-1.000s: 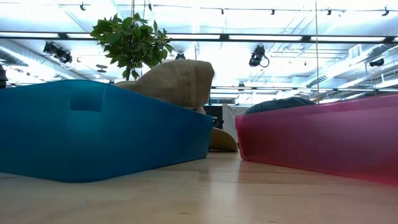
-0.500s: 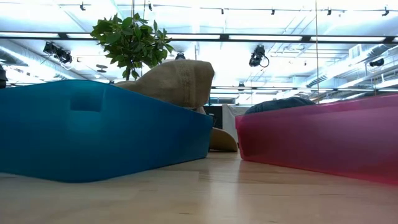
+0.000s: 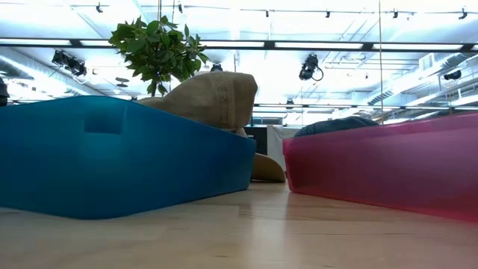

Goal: Pick & Place hat
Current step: Put the blue cap into the pink bin

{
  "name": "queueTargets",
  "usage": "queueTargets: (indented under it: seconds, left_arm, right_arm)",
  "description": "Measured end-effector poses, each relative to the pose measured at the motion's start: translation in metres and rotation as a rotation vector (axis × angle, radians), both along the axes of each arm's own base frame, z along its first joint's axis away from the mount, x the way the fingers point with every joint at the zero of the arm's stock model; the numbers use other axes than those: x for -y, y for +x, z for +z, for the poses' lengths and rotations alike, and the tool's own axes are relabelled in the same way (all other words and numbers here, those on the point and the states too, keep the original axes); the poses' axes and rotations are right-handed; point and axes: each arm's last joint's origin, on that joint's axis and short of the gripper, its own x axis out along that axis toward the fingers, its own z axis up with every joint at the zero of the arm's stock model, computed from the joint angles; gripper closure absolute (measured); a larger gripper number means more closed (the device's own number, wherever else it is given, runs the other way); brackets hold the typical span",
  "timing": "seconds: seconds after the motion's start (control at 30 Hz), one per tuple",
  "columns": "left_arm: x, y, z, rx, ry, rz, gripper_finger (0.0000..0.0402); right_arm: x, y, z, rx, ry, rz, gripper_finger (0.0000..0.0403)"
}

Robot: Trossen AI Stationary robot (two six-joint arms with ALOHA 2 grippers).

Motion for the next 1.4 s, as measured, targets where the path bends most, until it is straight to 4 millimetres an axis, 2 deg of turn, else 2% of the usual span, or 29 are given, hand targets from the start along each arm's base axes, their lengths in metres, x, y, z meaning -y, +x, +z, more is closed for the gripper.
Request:
queueTargets:
  seconds: [0.07, 0.17, 0.33, 0.43, 0.6, 0.8, 0.9, 1.0, 1.17, 1.4]
  left_arm:
    - [0.000, 0.001, -0.002, -0.023, -0.003, -0.001, 0.0383]
    - [0.000, 0.001, -0.003, -0.034, -0.028, -0.010, 0.0373]
    - [0.000, 0.001, -0.003, -0.027, -0.070, -0.028, 0.0360]
    - [0.000, 0.001, -0.003, -0.027, -0.071, -0.027, 0.0345]
    - [0.000, 0.001, -0.003, -0.021, -0.112, -0.044, 0.0293]
    - [-0.001, 0.001, -0.003, -0.005, -0.216, -0.069, 0.0195]
    - [-0.002, 0.001, -0.005, -0.013, -0.248, -0.044, 0.0150]
    - [-0.003, 0.002, -0.007, -0.030, -0.271, 0.006, 0.0123]
    - [-0.006, 0.002, -0.010, -0.031, -0.360, 0.089, 0.0111]
    - [-0.010, 0.003, -0.022, -0.097, -0.503, 0.200, 0.0111]
  right_arm:
    - [0.000, -0.001, 0.000, -0.002, -0.010, 0.001, 0.0385]
    - [0.000, -0.002, 0.001, -0.001, 0.002, -0.021, 0.0380]
    - [0.001, -0.002, -0.001, -0.016, 0.004, -0.031, 0.0394]
    - [0.001, -0.008, 0.000, -0.030, -0.026, -0.092, 0.0394]
    - [0.000, -0.036, 0.010, -0.015, -0.038, -0.171, 0.0394]
    - [-0.003, -0.073, 0.019, -0.001, -0.040, -0.262, 0.0396]
    - [-0.004, -0.092, 0.019, -0.029, -0.045, -0.342, 0.0396]
    - [-0.004, -0.107, 0.017, -0.070, -0.045, -0.422, 0.0396]
    - [-0.005, -0.122, 0.014, -0.101, -0.006, -0.452, 0.0396]
    - [-0.016, -0.128, 0.002, -0.228, -0.004, -0.489, 0.0396]
